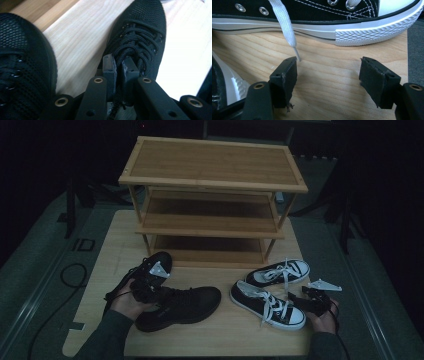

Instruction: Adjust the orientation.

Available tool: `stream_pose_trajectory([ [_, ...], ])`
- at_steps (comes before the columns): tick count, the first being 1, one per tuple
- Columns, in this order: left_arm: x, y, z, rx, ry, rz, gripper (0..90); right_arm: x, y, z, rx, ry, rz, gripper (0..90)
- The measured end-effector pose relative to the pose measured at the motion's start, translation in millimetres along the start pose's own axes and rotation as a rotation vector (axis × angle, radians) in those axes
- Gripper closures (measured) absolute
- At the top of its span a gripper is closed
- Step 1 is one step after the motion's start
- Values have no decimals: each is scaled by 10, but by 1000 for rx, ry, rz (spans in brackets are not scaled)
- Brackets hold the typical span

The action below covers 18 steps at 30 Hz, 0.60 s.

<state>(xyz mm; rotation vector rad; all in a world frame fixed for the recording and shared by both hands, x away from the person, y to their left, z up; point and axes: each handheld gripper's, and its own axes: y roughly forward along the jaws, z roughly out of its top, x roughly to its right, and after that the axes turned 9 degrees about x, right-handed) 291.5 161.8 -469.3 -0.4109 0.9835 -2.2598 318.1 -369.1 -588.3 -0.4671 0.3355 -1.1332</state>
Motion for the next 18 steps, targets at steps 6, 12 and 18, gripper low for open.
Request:
stream_pose_trajectory([
  [6, -101, -18, 12, -5, -58, 31, 848, 0, 0, 0, 0, 0, 0, 305],
  [12, -204, -94, -73, 7, -130, 56, 849, 0, 0, 0, 0, 0, 0, 305],
  [18, -259, -229, -206, 9, -184, 100, 850, 0, 0, 0, 0, 0, 0, 305],
])
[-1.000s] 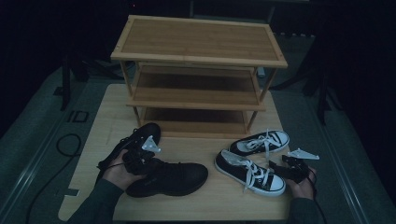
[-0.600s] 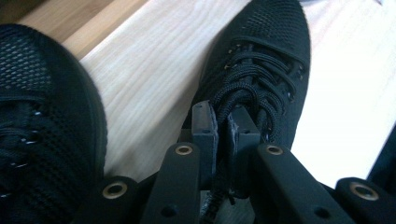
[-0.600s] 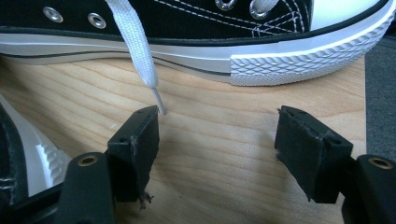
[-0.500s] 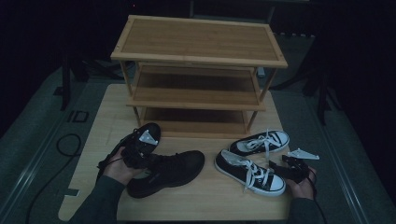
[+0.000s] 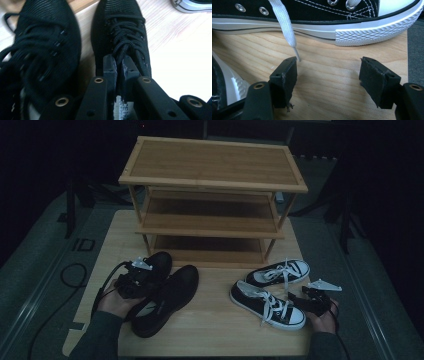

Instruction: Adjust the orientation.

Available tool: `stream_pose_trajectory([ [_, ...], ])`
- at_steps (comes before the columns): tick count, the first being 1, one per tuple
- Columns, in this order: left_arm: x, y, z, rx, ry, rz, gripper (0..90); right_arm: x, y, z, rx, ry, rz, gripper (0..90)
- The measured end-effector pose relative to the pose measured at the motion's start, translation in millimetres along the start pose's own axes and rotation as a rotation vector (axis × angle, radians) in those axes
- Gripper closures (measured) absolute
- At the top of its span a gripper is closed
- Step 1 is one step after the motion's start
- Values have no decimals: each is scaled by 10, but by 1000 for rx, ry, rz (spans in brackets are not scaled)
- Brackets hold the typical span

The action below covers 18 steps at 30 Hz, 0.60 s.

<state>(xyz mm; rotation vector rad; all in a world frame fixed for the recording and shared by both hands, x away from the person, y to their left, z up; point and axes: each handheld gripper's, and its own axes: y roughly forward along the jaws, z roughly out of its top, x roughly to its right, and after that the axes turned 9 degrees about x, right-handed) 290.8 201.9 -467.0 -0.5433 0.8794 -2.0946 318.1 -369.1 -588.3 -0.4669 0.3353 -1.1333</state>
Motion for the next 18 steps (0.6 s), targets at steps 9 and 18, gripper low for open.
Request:
stream_pose_trajectory([
  [9, -48, -163, -161, 2, -10, 25, 850, -1, 0, 0, 0, 1, 0, 305],
  [18, -50, -175, -147, 7, 53, 47, 850, -1, 0, 0, 0, 1, 0, 305],
])
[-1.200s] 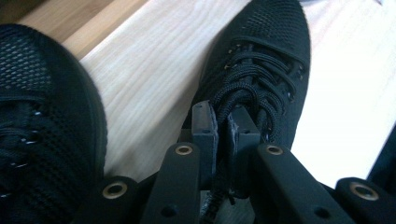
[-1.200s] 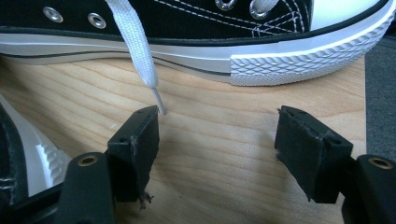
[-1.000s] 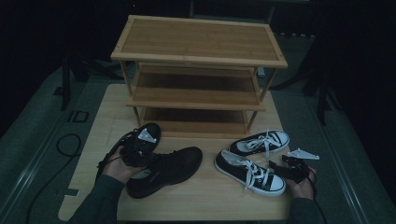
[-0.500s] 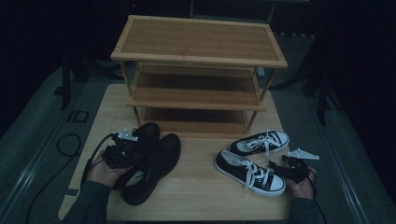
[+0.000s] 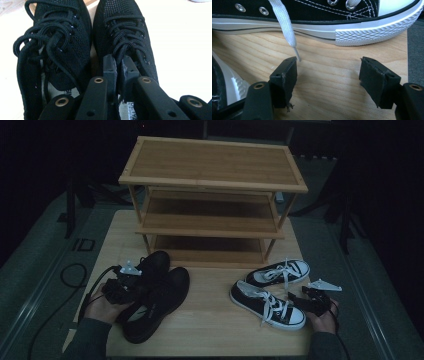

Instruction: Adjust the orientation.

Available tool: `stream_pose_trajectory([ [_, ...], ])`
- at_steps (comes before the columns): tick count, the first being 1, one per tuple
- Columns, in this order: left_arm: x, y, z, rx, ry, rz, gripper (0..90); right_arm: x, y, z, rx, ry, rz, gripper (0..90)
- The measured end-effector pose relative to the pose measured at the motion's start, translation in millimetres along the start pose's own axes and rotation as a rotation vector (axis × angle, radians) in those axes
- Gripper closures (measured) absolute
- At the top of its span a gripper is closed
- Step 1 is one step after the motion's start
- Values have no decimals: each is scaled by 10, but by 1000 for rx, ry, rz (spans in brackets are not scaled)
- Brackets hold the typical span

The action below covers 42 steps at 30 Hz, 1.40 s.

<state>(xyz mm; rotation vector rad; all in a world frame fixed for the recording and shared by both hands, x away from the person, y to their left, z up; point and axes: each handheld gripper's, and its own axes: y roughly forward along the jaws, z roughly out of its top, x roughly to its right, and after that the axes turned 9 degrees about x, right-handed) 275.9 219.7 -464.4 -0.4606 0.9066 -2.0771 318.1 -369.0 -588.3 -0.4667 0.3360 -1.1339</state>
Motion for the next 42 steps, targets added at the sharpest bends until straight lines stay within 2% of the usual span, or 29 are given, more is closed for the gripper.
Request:
stream_pose_trajectory([
  [8, 0, -2, -32, 20, 3, -10, 825, 0, 0, 0, 0, 0, 0, 305],
  [10, -1, -13, -38, 23, 1, -4, 778, 0, 0, 0, 0, 0, 0, 304],
  [13, -2, -44, -37, 41, -2, 2, 653, 0, 0, 0, 0, -1, 0, 305],
  [19, -20, -221, -24, 116, 0, 16, 505, 0, -1, -1, 0, 0, 0, 305],
  [22, -40, -318, -40, 143, 2, 41, 459, 0, -1, -1, 0, 0, 0, 305],
  [28, -125, -418, -117, 165, -48, 59, 415, -1, -1, -1, 0, 0, 0, 305],
  [32, -143, -440, -153, 164, -57, 49, 383, -1, -2, -1, 0, 1, -1, 305],
  [34, -153, -442, -185, 147, -56, 46, 368, 0, -2, -1, 0, 1, -1, 305],
  [42, -158, -376, -222, 122, -60, 17, 351, -1, -2, -1, 0, 1, -1, 305],
])
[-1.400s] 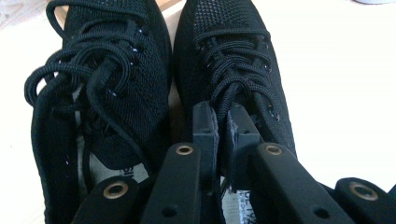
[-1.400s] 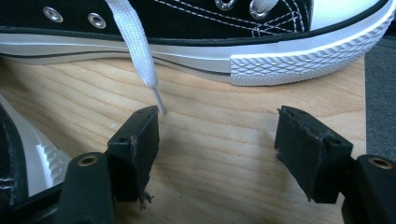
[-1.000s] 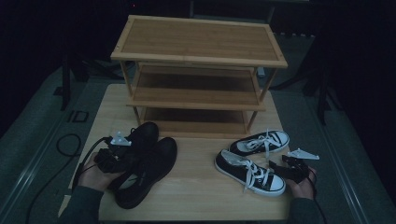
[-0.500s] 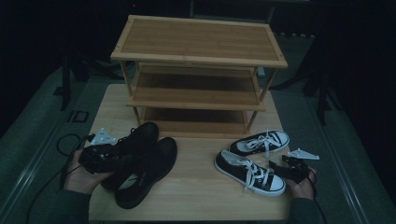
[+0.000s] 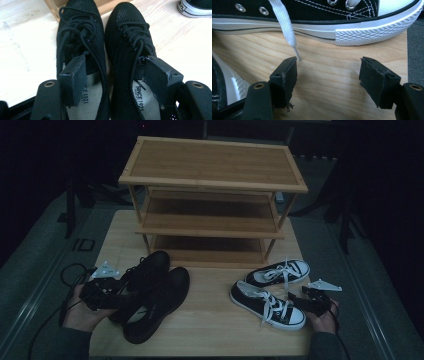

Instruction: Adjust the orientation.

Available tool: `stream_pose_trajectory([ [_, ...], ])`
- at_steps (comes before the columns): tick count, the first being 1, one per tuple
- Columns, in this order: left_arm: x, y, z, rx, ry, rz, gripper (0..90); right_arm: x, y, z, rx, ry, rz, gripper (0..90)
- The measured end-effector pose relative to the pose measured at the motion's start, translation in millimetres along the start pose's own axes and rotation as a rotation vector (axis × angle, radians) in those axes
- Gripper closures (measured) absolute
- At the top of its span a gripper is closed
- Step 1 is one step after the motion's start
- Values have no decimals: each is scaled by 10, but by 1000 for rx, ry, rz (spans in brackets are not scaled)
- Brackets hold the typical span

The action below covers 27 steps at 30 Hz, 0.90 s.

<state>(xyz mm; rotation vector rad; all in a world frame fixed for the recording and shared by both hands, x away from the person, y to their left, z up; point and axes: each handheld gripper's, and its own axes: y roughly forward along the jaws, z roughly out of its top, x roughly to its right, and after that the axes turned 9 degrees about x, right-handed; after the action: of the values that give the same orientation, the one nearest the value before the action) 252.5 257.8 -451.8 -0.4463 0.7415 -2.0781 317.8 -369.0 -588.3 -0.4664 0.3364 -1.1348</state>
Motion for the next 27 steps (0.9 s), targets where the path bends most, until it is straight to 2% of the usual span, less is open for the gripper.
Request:
stream_pose_trajectory([
  [6, 16, 41, -16, -16, -3, -20, 348, 1, 1, 0, 0, 0, 1, 304],
  [10, 28, 106, -32, -50, 11, -33, 348, 3, 2, 2, 0, 0, 1, 302],
  [19, 37, 231, -21, -88, 10, -52, 333, 4, 3, 2, 0, 0, 2, 302],
  [24, 55, 268, 6, -101, 11, -40, 320, 3, 3, 2, 0, 0, 2, 302],
  [27, 52, 298, 9, -127, 17, 6, 330, 3, 3, 2, 0, 0, 2, 302],
])
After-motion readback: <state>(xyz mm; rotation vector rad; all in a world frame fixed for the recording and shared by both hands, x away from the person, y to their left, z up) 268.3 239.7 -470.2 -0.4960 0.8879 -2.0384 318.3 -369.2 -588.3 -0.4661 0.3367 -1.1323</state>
